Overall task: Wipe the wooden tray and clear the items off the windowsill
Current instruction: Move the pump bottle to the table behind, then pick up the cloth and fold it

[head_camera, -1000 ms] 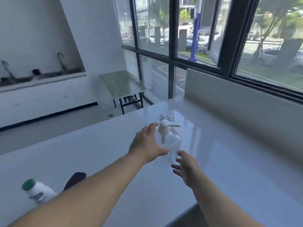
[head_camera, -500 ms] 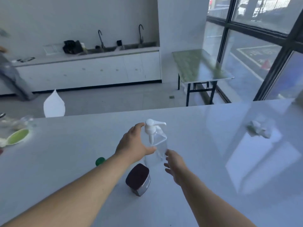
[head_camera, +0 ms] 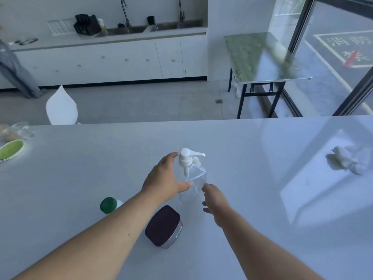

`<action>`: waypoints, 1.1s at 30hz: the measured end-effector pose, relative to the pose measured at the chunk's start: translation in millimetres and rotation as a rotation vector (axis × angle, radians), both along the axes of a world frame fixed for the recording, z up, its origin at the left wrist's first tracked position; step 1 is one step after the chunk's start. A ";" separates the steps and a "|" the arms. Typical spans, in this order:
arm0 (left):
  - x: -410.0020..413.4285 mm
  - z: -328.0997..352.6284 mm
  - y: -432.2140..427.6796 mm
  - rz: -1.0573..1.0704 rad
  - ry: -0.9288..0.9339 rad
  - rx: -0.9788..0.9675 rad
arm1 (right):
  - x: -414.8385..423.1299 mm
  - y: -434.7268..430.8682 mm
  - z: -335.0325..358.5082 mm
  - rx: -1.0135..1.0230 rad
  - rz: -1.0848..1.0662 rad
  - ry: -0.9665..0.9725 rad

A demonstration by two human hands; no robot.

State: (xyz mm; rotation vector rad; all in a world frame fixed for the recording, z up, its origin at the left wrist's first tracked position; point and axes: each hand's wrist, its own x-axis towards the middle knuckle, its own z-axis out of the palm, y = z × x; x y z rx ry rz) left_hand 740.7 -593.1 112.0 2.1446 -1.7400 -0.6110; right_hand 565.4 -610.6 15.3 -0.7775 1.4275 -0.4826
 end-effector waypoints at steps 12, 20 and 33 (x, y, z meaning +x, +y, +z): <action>0.3 -17.1 18.3 -0.013 0.023 0.013 | -8.5 30.8 9.2 -0.090 0.048 0.130; -4.7 16.3 97.8 0.042 -0.036 -0.210 | -74.1 131.0 77.0 -0.493 0.221 0.847; -156.0 97.7 226.8 -0.693 -0.127 -0.197 | -197.3 362.4 186.0 -0.538 -0.096 1.305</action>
